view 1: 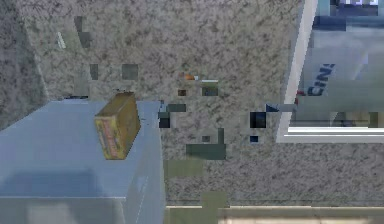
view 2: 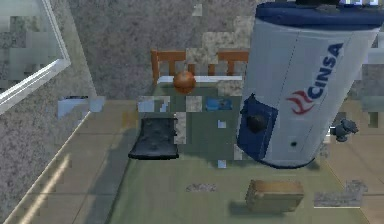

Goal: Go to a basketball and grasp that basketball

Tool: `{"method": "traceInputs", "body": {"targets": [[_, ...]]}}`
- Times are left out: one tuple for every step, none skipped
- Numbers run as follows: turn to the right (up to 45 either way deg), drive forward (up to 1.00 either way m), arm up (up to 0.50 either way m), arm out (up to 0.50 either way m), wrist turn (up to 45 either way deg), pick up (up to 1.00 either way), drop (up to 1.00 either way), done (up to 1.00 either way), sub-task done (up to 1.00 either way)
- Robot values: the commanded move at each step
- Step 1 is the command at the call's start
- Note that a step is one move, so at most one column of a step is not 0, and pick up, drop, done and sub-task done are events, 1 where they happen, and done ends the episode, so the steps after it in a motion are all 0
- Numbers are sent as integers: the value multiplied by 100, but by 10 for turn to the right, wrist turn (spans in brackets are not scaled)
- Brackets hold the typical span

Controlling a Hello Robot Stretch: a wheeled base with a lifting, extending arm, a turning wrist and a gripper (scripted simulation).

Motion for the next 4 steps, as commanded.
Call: {"method": "traceInputs", "body": {"targets": [[240, 0, 0, 0, 0, 0, 0, 0, 0], [0, 30, 0, 0, 0, 0, 0, 0, 0], [-360, 0, 0, 0, 0, 0, 0, 0, 0], [0, 20, 0, 0, 0, 0, 0, 0, 0]]}}
